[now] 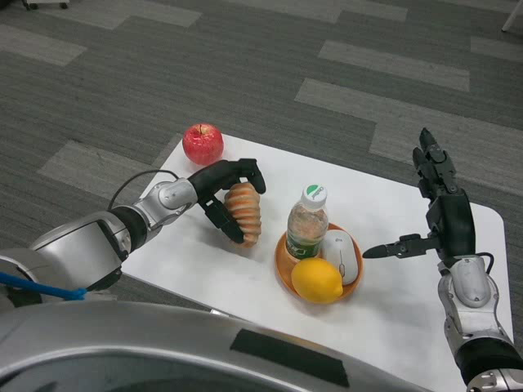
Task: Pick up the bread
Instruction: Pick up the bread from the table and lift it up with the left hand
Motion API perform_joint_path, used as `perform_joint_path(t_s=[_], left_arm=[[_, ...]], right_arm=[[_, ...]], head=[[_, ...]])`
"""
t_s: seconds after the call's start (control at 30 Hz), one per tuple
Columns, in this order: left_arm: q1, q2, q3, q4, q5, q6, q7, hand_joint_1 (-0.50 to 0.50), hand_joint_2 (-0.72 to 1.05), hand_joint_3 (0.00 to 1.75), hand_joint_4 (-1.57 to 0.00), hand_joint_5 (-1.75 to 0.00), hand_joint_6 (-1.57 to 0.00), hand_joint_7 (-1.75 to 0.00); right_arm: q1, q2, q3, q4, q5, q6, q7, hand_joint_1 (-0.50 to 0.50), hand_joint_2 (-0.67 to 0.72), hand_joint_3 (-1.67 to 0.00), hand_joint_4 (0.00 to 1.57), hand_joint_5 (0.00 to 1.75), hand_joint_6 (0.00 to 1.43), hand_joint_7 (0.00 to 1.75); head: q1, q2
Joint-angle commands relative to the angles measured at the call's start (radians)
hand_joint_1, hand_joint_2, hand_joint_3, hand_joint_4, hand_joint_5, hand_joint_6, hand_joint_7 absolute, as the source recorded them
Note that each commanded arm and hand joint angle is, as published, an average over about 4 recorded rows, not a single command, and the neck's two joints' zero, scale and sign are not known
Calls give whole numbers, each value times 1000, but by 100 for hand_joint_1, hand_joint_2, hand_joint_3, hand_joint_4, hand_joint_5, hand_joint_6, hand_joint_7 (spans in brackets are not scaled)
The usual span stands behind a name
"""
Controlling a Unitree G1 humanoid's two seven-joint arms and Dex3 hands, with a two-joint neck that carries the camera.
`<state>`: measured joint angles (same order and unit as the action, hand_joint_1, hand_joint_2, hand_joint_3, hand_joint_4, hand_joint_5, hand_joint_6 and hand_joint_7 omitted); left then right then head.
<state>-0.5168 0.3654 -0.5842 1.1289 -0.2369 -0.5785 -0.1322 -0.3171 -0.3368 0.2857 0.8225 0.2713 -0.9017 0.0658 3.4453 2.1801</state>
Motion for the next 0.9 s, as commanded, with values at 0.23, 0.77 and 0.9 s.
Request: perform_joint_path(t_s=[0.23,0.77,0.9], left_arm=[[78,22,14,-12,-257,-159,-35,14,105,9,-112,-175,-84,-168],[166,40,25,-156,-530,-448,-33,17,105,9,-122,-175,-95,-168],[172,39,-8,-195,-612,-484,-28,17,105,9,-127,-175,-99,-168]], right_arm=[[-8,-2,-8,-8,6,-5,-4,-17,9,0,0,0,0,0],[-7,-2,-9,-18,6,-5,-4,-17,9,0,0,0,0,0],[-7,-1,-6,-29,6,-5,-4,-17,9,0,0,0,0,0]], head=[[20,17],[57,55],[52,61]])
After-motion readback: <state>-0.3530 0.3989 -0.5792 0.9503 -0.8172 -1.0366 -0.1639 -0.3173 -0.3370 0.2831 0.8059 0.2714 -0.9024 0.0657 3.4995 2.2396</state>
